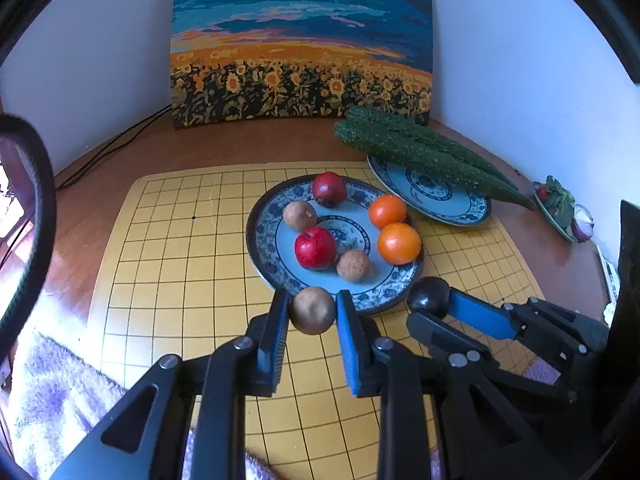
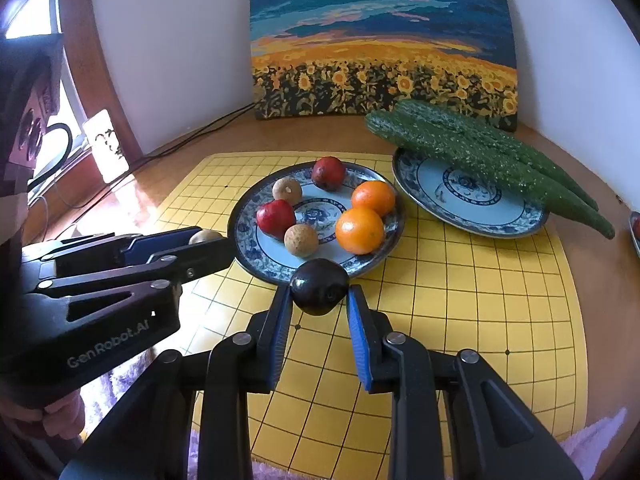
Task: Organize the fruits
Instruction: 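Carry the potato and plum over the plate with both tools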
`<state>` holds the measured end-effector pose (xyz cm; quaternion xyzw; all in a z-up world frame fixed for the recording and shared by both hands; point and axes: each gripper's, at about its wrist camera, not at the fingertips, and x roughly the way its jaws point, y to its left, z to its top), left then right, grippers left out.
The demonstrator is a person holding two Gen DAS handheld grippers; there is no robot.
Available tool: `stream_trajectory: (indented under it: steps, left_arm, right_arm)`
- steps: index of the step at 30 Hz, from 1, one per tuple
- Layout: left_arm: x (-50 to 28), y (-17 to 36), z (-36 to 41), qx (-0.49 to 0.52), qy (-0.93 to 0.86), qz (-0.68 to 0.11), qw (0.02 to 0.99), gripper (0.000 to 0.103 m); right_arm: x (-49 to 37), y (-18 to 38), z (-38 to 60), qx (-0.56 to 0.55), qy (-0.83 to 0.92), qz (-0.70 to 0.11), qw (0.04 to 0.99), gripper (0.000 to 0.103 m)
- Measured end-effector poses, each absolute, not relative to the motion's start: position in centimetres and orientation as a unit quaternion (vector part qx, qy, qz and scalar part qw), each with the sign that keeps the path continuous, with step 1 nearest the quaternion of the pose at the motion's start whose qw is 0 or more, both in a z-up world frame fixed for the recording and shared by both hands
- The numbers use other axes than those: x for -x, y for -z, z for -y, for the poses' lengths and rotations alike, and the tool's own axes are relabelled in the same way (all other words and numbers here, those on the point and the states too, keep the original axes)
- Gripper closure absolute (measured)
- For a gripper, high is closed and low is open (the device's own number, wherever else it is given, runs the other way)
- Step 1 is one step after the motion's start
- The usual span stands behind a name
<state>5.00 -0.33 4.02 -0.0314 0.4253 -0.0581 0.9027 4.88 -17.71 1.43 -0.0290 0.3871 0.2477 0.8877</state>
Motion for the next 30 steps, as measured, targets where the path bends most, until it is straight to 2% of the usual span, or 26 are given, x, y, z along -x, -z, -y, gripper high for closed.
stream_trajectory:
  steps: [30]
  left_arm:
    - [-8.3, -2.1, 0.9, 0.032, 0.059, -0.444, 0.893, 0.078]
  right_arm:
    - [-6.6, -0.8, 16.9, 0.043, -0.255, -0.387, 0.885, 0.074]
